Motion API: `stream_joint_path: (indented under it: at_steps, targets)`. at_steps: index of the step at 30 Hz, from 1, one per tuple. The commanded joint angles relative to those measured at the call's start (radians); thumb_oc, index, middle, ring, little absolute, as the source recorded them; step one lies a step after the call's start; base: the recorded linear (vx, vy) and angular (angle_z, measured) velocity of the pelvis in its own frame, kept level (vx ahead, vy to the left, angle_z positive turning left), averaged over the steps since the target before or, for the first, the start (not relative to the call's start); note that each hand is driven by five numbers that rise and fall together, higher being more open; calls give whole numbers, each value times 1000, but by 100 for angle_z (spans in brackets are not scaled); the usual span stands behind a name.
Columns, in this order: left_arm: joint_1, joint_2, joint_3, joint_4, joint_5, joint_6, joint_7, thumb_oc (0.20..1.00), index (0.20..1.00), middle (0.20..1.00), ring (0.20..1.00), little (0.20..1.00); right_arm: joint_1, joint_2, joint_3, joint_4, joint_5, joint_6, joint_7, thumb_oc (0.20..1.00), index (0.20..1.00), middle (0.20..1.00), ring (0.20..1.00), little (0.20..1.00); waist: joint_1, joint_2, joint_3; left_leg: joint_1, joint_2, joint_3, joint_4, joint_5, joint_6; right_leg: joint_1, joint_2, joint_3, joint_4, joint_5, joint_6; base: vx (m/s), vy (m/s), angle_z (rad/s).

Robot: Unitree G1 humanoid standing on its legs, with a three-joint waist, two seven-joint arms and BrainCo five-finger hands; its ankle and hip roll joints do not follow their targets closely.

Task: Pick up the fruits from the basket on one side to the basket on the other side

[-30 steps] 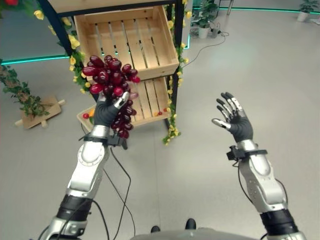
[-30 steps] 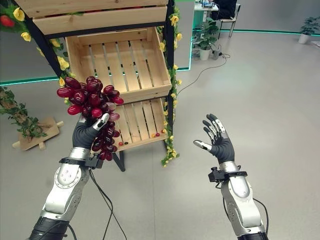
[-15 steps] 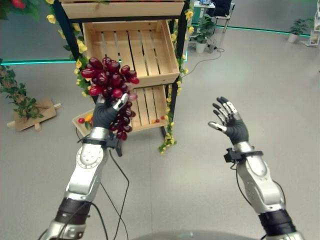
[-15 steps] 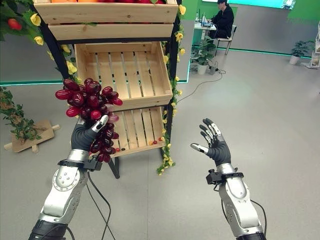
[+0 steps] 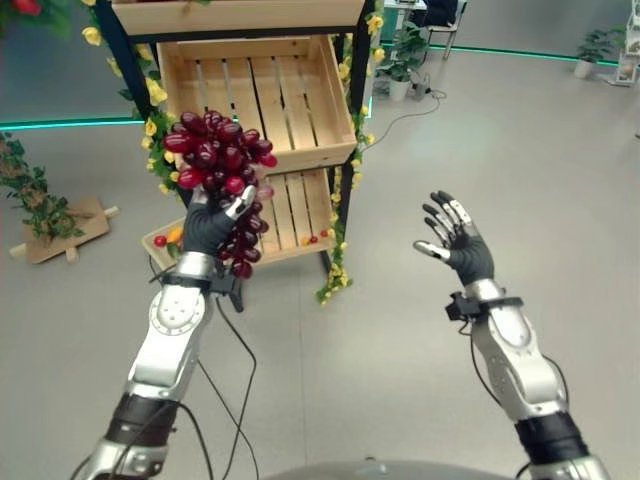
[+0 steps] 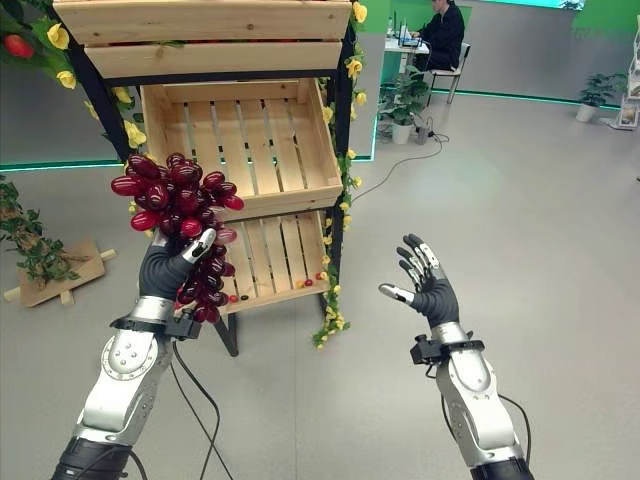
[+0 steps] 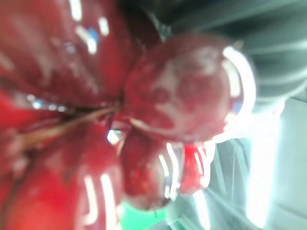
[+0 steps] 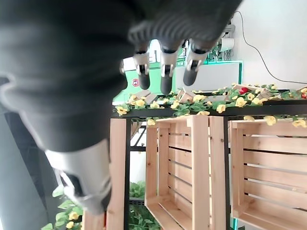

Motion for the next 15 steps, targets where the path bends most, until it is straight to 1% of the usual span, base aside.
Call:
stream_joint_path:
  at_steps: [1, 2, 3, 4, 5, 6, 7, 8, 9, 10, 11, 12, 13, 14, 15]
  targets:
    - [-106, 72, 9, -22, 39, -65, 35, 200, 200, 200, 200, 200, -81, 10, 10, -28, -44, -41, -27, 1000, 1000, 1000, 1000, 1000, 34, -34, -3, -8, -25, 15, 38, -60, 1, -23, -158, 10, 274, 24, 137, 41, 152, -5]
    - [-109, 72, 5, -23, 35, -64, 33, 200, 200, 200, 200, 200, -84, 8, 8, -25, -46, -40, -31, 1000, 1000, 1000, 1000, 1000, 33, -25, 4, 5, -25, 6, 38, -66, 3, -42, -159, 8, 307, 28, 134, 141, 94, 12]
    - [-124, 68, -8, -9, 49, -59, 37, 200, 200, 200, 200, 200, -82, 5, -8, -24, -50, -41, -38, 1000, 1000, 1000, 1000, 1000, 24, -18, 14, 31, -31, -18, 32, -78, 1, -83, -155, 12, 298, 9, 119, 186, 36, 23]
    - [-130, 68, -15, -7, 51, -57, 34, 200, 200, 200, 200, 200, -80, 0, -16, -25, -49, -43, -40, 1000, 1000, 1000, 1000, 1000, 15, -17, 16, 40, -36, -33, 30, -80, -1, -106, -141, 26, 262, 2, 111, 165, -8, 18]
    - [-132, 68, -16, -5, 52, -58, 34, 200, 200, 200, 200, 200, -80, -1, -17, -25, -49, -43, -40, 1000, 1000, 1000, 1000, 1000, 13, -15, 17, 42, -33, -36, 29, -81, -2, -102, -139, 22, 259, 1, 110, 147, -47, 19]
    - [-137, 68, -24, -4, 55, -56, 32, 200, 200, 200, 200, 200, -75, -8, -30, -27, -45, -46, -45, 1000, 1000, 1000, 1000, 1000, -1, -14, 22, 55, -38, -61, 32, -92, -5, -121, -115, 48, 211, -19, 101, 213, -108, 47]
    - [-145, 67, -30, -4, 64, -56, 29, 200, 200, 200, 200, 200, -64, -16, -48, -38, -39, -52, -48, 1000, 1000, 1000, 1000, 1000, -24, -18, 27, 65, -45, -95, 33, -98, -12, -148, -107, 91, 97, 12, 102, 212, -103, 57]
    - [-146, 67, -30, -3, 65, -56, 29, 200, 200, 200, 200, 200, -63, -16, -49, -39, -39, -52, -48, 1000, 1000, 1000, 1000, 1000, -26, -15, 27, 66, -41, -97, 33, -100, -13, -141, -103, 87, 86, 16, 101, 204, -117, 57]
    - [-146, 65, -30, -4, 63, -58, 27, 200, 200, 200, 200, 200, -59, -17, -56, -44, -34, -54, -49, 1000, 1000, 1000, 1000, 1000, -36, -15, 31, 76, -41, -109, 31, -108, -20, -159, -112, 101, 30, 42, 110, 260, -138, 76]
    - [-146, 62, -30, -6, 61, -61, 25, 200, 200, 200, 200, 200, -49, -18, -63, -61, -39, -56, -52, 1000, 1000, 1000, 1000, 1000, -54, -7, 33, 95, -30, -122, 33, -125, -34, -187, -130, 123, -64, 87, 130, 257, -137, 80]
    - [-145, 62, -30, -6, 61, -61, 25, 200, 200, 200, 200, 200, -47, -18, -63, -63, -40, -55, -52, 1000, 1000, 1000, 1000, 1000, -55, -5, 32, 95, -27, -123, 34, -127, -35, -182, -128, 120, -71, 91, 130, 362, -211, 79]
    - [-142, 57, -28, -6, 62, -63, 25, 200, 200, 200, 200, 200, -33, -17, -75, -76, -52, -59, -54, 1000, 1000, 1000, 1000, 1000, -69, -6, 34, 116, -22, -128, 39, -149, -44, -190, -143, 149, -107, 120, 146, 282, -174, 52]
    - [-129, 52, -26, -7, 63, -64, 23, 200, 200, 200, 200, 200, -20, -16, -79, -82, -59, -61, -52, 1000, 1000, 1000, 1000, 1000, -73, -8, 30, 133, -20, -128, 39, -161, -46, -192, -147, 152, -101, 130, 150, 279, -173, 54]
    - [-127, 51, -26, -8, 64, -64, 23, 200, 200, 200, 200, 200, -18, -16, -78, -83, -60, -61, -52, 1000, 1000, 1000, 1000, 1000, -74, -8, 30, 134, -20, -128, 39, -162, -46, -191, -146, 152, -100, 130, 151, 299, -202, 56]
    - [-113, 40, -21, -17, 61, -66, 16, 200, 200, 200, 200, 200, 2, -20, -87, -91, -51, -62, -35, 1000, 1000, 1000, 1000, 1000, -79, -10, 9, 164, -21, -132, 33, -184, -49, -175, -142, 149, -100, 134, 144, 205, -146, 45]
